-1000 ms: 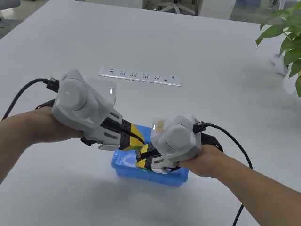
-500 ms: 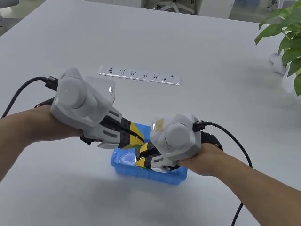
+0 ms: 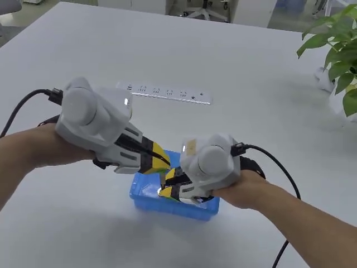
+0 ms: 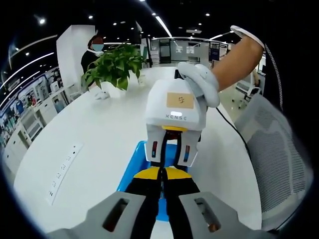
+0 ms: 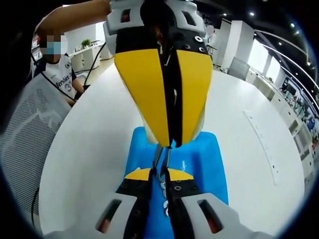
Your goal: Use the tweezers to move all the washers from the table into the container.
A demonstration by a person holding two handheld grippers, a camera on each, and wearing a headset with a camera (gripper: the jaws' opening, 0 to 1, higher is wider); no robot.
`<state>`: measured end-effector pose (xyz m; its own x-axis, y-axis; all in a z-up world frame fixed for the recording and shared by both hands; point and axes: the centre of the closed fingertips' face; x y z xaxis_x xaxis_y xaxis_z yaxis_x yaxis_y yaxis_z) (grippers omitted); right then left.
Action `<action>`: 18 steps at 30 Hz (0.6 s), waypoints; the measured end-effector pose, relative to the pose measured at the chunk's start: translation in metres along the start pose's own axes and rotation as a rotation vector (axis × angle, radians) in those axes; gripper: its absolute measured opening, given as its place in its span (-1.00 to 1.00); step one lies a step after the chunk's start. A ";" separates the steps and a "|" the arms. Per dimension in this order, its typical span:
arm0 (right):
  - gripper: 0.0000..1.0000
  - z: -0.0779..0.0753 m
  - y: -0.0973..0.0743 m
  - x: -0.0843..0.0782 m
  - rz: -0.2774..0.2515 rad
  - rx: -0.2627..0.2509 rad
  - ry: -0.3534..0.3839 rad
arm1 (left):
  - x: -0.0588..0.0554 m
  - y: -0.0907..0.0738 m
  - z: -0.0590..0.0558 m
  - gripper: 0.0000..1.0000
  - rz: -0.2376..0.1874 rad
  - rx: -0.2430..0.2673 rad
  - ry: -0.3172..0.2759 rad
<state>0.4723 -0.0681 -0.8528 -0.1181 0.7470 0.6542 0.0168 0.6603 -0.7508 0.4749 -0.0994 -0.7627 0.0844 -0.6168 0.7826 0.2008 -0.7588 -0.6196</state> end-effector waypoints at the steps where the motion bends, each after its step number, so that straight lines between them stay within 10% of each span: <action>1: -0.75 0.000 -0.001 0.000 -0.002 -0.004 0.001 | 0.002 -0.001 -0.001 -0.90 -0.001 0.000 0.004; 18: -0.74 0.008 -0.030 0.019 -0.055 -0.045 0.003 | 0.023 -0.015 -0.014 -0.90 0.002 0.001 0.057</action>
<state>0.4618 -0.0745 -0.8185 -0.1176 0.7093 0.6950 0.0552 0.7034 -0.7086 0.4604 -0.1049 -0.7358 0.0295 -0.6294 0.7765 0.2013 -0.7572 -0.6214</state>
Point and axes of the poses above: the centre of the closed fingertips' face, and the gripper's own axes: y roughly forward along the fingers, z roughly to its left, x roughly out of its top, and after that the axes turned 3 degrees about z, right-handed
